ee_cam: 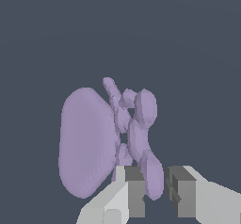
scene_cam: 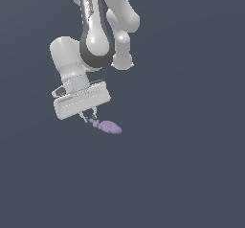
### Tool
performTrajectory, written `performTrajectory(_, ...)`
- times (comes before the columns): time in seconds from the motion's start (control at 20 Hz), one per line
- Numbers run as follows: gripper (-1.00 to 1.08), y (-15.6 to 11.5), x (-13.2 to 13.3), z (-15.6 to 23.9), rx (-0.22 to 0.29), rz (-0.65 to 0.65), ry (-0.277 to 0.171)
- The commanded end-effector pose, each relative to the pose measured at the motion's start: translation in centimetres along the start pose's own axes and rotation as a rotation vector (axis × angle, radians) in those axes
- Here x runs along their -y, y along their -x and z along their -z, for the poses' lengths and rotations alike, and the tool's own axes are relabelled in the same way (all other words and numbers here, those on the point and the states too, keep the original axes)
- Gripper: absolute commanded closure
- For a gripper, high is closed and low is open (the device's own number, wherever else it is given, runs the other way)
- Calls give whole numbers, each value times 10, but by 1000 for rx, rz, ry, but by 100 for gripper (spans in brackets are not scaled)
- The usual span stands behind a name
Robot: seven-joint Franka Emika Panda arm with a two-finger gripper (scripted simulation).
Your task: Pick up the object and move it to a goal position.
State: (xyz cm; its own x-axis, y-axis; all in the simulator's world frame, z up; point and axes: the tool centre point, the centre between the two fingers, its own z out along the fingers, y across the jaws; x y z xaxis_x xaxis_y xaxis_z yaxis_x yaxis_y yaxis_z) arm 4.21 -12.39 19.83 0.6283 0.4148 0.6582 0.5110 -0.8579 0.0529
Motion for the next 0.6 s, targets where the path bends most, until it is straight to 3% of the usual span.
performTrajectory(0.0, 108, -2, 0, 4, -16, 2, 18)
performTrajectory(0.55, 108, -6, 1, 9, -43, 5, 43)
